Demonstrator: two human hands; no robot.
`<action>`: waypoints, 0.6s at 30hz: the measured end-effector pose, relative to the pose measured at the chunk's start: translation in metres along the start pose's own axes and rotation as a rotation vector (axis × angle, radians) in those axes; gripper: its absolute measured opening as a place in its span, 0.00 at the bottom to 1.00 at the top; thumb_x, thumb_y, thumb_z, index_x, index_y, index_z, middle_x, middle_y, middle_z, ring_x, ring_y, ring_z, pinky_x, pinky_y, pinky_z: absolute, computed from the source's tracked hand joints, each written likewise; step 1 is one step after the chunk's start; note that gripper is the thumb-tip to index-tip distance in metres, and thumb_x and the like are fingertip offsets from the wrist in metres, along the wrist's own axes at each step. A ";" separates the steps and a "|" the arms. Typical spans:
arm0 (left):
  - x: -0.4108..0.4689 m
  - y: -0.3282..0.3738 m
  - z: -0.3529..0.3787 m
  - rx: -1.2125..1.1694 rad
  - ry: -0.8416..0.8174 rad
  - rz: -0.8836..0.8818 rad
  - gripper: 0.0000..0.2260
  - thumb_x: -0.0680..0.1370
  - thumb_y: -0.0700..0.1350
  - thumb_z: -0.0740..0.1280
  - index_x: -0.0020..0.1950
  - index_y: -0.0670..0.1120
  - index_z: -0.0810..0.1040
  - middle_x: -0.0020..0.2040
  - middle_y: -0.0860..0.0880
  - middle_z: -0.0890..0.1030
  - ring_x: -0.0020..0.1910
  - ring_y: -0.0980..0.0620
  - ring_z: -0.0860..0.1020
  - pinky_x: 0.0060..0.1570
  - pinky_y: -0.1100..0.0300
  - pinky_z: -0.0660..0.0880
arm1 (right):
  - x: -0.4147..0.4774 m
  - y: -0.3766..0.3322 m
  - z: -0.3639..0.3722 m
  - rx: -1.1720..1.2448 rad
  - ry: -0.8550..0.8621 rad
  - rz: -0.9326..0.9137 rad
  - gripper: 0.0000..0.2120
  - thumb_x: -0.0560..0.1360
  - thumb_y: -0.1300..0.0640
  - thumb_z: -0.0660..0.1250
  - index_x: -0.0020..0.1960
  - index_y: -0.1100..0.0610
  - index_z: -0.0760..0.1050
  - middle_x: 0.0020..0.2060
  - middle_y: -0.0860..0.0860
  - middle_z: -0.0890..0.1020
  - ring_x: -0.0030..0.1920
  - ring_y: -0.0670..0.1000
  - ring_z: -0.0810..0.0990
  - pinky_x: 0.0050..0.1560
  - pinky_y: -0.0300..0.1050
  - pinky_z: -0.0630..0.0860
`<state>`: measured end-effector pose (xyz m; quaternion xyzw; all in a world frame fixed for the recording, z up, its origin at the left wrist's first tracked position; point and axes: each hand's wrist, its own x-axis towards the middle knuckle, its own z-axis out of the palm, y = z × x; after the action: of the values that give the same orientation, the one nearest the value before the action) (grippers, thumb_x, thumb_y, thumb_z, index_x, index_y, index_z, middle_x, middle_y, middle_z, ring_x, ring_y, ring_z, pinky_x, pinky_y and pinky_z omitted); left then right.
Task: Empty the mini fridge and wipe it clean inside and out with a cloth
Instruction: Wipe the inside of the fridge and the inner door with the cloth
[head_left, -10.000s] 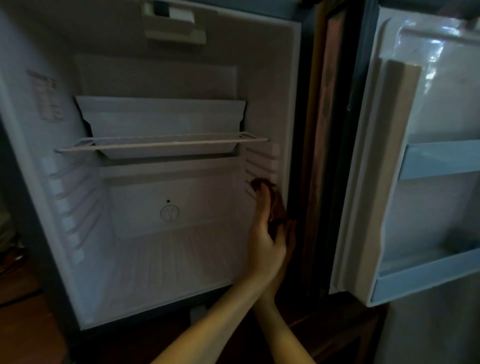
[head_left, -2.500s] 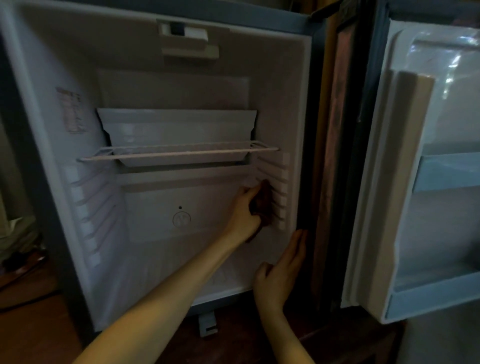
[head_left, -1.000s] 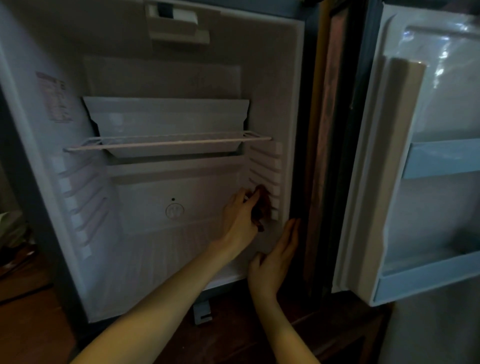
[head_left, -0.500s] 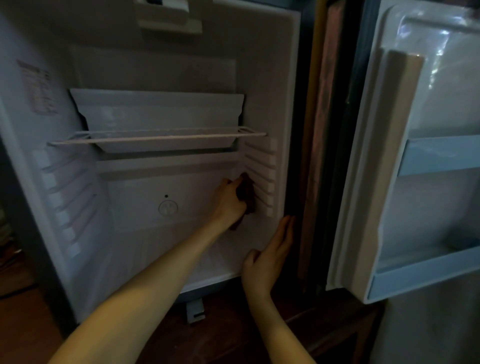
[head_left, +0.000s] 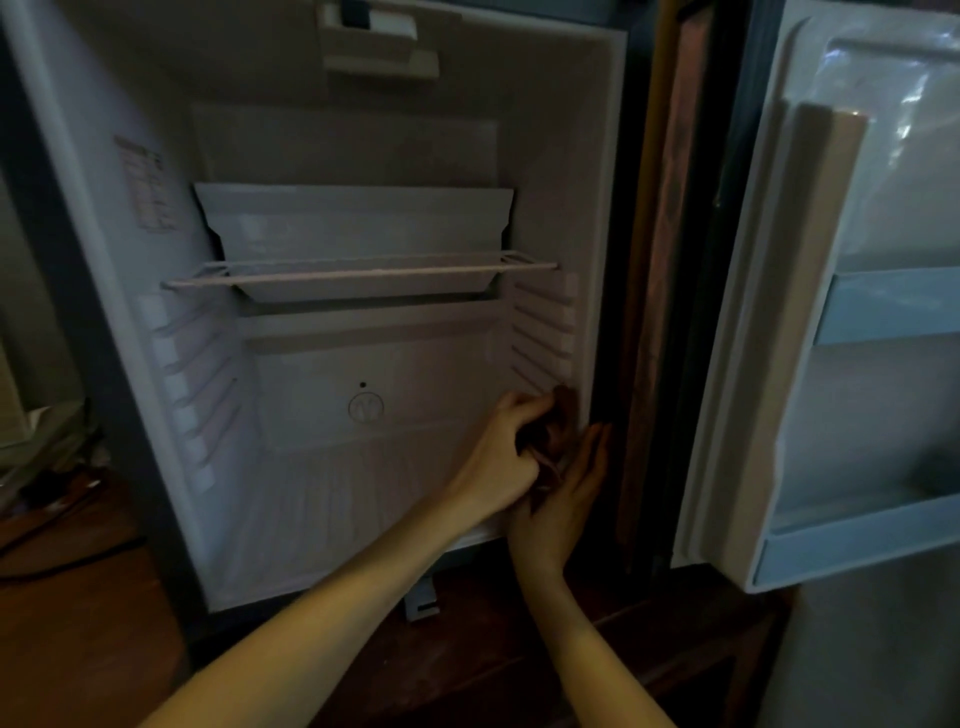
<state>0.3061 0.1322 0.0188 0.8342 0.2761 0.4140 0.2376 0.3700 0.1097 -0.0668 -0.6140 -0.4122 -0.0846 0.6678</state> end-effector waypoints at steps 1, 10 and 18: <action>-0.004 -0.006 0.003 0.016 -0.033 0.005 0.27 0.71 0.33 0.67 0.70 0.45 0.73 0.58 0.52 0.73 0.59 0.53 0.74 0.58 0.69 0.68 | 0.000 0.000 -0.001 -0.003 -0.005 -0.001 0.50 0.70 0.70 0.70 0.78 0.50 0.43 0.76 0.44 0.46 0.76 0.45 0.49 0.74 0.43 0.50; 0.009 -0.028 0.008 0.364 -0.030 -0.030 0.35 0.75 0.42 0.70 0.78 0.54 0.57 0.61 0.49 0.68 0.55 0.51 0.71 0.54 0.61 0.73 | 0.000 -0.004 -0.002 -0.018 -0.014 0.053 0.49 0.70 0.74 0.65 0.78 0.48 0.41 0.75 0.44 0.46 0.75 0.45 0.49 0.72 0.41 0.49; 0.061 -0.046 -0.004 0.517 -0.067 -0.231 0.28 0.76 0.45 0.67 0.75 0.49 0.63 0.61 0.41 0.70 0.57 0.39 0.73 0.56 0.51 0.73 | 0.000 -0.003 0.003 -0.007 0.044 0.043 0.50 0.67 0.78 0.60 0.78 0.47 0.42 0.75 0.42 0.47 0.75 0.45 0.50 0.73 0.44 0.53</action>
<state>0.3214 0.2065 0.0268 0.8435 0.4575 0.2722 0.0717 0.3670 0.1112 -0.0650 -0.6230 -0.3841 -0.0851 0.6761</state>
